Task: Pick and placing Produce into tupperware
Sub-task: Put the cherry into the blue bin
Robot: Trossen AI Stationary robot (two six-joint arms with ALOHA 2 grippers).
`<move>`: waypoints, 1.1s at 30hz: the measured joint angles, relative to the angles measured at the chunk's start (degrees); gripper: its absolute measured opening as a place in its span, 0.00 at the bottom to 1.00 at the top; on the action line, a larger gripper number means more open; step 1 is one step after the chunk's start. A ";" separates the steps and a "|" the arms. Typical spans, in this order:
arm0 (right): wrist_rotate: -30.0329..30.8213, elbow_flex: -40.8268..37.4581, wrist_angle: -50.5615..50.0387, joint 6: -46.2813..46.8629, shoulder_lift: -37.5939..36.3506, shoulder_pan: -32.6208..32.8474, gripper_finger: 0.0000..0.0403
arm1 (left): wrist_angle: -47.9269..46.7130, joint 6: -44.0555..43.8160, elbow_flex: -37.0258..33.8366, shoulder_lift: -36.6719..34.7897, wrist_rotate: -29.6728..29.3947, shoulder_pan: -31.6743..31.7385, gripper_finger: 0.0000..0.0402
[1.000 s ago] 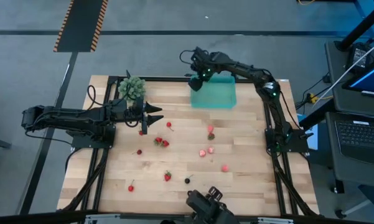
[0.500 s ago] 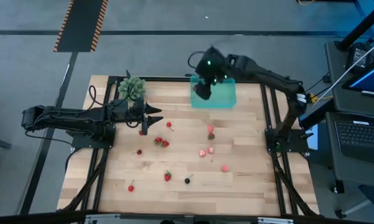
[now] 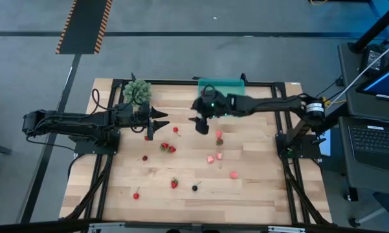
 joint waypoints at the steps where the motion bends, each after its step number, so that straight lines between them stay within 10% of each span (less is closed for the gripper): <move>1: -0.02 -0.98 1.98 0.45 0.43 0.44 0.62 | -0.04 0.00 0.00 0.00 0.00 0.02 0.47; 33: -0.14 8.77 5.67 5.84 25.26 5.67 0.62 | -0.34 0.07 0.00 -0.10 -0.24 0.17 0.47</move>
